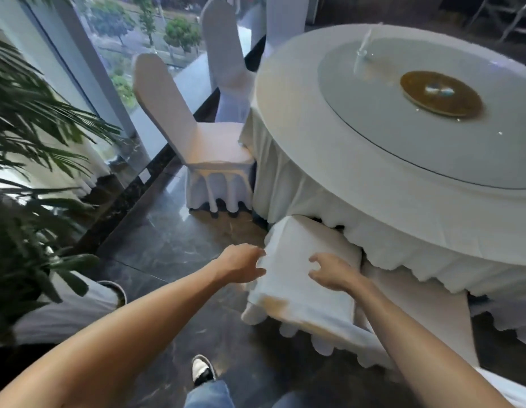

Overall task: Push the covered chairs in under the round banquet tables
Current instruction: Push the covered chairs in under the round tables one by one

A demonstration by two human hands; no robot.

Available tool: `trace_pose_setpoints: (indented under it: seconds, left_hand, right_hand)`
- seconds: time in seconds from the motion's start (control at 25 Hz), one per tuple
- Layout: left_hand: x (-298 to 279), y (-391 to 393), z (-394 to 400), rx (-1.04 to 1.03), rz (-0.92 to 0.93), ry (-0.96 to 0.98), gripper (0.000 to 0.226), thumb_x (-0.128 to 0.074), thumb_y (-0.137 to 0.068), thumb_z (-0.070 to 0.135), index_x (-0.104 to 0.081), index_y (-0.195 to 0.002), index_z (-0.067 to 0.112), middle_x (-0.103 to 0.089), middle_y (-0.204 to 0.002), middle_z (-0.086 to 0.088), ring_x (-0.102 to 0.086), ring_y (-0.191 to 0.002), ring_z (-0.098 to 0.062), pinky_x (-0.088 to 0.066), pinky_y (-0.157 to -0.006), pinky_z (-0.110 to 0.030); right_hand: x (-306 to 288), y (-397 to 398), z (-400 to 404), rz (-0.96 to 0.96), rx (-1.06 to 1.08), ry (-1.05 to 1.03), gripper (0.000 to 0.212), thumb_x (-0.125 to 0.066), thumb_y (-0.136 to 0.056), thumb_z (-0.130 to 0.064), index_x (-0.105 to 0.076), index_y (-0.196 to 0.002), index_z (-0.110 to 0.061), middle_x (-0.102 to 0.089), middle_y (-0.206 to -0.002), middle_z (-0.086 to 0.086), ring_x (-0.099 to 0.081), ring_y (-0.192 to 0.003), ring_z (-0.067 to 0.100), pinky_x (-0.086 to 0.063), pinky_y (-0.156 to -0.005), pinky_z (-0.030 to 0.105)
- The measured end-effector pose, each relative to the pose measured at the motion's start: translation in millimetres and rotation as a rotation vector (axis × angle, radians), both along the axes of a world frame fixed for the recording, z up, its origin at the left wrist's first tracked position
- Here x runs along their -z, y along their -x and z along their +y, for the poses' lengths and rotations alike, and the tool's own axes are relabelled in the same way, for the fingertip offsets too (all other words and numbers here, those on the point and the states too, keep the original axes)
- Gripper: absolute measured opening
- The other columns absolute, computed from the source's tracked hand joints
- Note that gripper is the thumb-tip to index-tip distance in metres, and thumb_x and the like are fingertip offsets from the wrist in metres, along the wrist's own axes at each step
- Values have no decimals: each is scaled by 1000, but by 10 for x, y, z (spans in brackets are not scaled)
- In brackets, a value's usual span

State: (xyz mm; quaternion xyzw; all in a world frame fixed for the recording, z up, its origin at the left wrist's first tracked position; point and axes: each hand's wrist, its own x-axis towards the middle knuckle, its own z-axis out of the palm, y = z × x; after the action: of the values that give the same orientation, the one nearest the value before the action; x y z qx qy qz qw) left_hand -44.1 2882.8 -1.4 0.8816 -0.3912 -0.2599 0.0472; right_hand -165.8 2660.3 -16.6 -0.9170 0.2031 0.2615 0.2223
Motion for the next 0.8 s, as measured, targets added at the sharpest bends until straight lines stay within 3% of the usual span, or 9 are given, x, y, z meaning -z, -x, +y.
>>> trace_pose_setpoints:
  seconds: [0.16,0.28,0.36,0.56,0.8]
  left_hand:
    - [-43,-1001,783,-45,-148,96,47,-61,-87,45,-59,-126,18,-63,-126,-3,-59,-117,-26,-49,-94,-45]
    - [-77,-1706,1146,-63,-200,100,65,-58,-77,63,-58,-127,22,-60,-126,-3,-55,-118,-24,-45,-98,-45]
    - [-106,-2218,1252,-52,-235,92,72,-56,-76,68,-53,-133,24,-56,-126,-1,-51,-118,-24,-42,-99,-45]
    - [-176,-3669,1183,-87,-326,95,82,-57,-79,67,-37,-147,26,-37,-151,-7,-33,-139,-30,-29,-111,-54]
    - [-240,-5612,737,-138,-401,110,71,-57,-85,60,-39,-144,24,-42,-146,-6,-37,-135,-28,-25,-113,-51]
  right_hand:
    - [-78,-1027,682,-24,-27,50,62,-53,-89,-37,-41,-146,-15,-43,-150,7,-41,-136,28,-38,-108,43]
    - [-132,-1769,1058,-49,-78,97,52,-52,-83,-43,-50,-128,-19,-49,-133,7,-43,-128,31,-40,-101,48]
    - [-161,-2312,1175,-65,-82,116,53,-52,-81,-48,-50,-127,-20,-48,-128,7,-42,-126,31,-38,-101,51]
    - [-120,-3794,1214,-129,-109,105,62,-53,-85,-52,-44,-138,-20,-42,-141,12,-34,-135,35,-32,-108,56]
    - [-81,-5952,1039,-314,-88,85,74,-51,-89,-51,-28,-150,-17,-22,-158,14,-16,-147,33,-18,-118,52]
